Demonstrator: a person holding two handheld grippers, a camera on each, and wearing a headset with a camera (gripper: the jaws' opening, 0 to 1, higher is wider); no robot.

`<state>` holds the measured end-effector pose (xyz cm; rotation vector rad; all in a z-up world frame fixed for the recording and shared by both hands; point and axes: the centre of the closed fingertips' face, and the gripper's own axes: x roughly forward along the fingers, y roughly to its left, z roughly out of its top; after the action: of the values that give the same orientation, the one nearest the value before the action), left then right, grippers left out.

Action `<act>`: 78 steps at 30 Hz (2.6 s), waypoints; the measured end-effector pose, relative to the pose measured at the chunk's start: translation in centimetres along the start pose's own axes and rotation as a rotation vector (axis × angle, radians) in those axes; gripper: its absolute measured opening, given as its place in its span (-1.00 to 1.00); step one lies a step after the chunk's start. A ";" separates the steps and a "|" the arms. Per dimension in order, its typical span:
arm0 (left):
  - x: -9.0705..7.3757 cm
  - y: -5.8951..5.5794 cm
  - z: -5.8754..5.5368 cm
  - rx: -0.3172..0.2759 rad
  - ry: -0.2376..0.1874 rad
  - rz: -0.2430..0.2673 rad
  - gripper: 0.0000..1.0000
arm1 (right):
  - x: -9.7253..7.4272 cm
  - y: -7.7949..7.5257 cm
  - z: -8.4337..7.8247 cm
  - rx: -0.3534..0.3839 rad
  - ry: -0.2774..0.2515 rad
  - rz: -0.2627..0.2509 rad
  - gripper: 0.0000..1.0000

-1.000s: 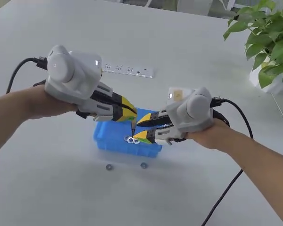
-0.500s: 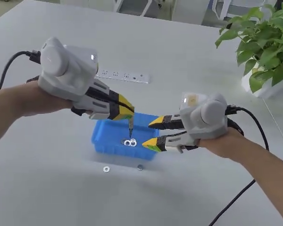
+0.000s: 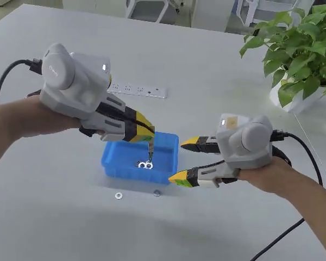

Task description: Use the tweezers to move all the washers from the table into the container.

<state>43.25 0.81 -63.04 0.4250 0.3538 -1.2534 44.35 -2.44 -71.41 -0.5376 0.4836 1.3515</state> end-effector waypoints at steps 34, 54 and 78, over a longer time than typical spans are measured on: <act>4.0 -3.2 -2.2 0.014 0.027 -0.136 -0.89 | -1.5 0.8 -3.1 0.055 0.010 -0.056 0.48; 5.7 -3.9 -4.3 0.021 0.057 -0.164 -0.89 | -1.2 1.3 -4.5 0.087 0.025 -0.044 0.46; 5.7 -3.9 -4.8 0.015 0.051 -0.161 -0.89 | -0.8 1.5 -4.7 0.087 0.037 -0.031 0.43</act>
<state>40.96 -2.50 -70.39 0.4490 0.4292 -1.4047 42.63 -5.79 -74.74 -0.4967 0.5600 1.2870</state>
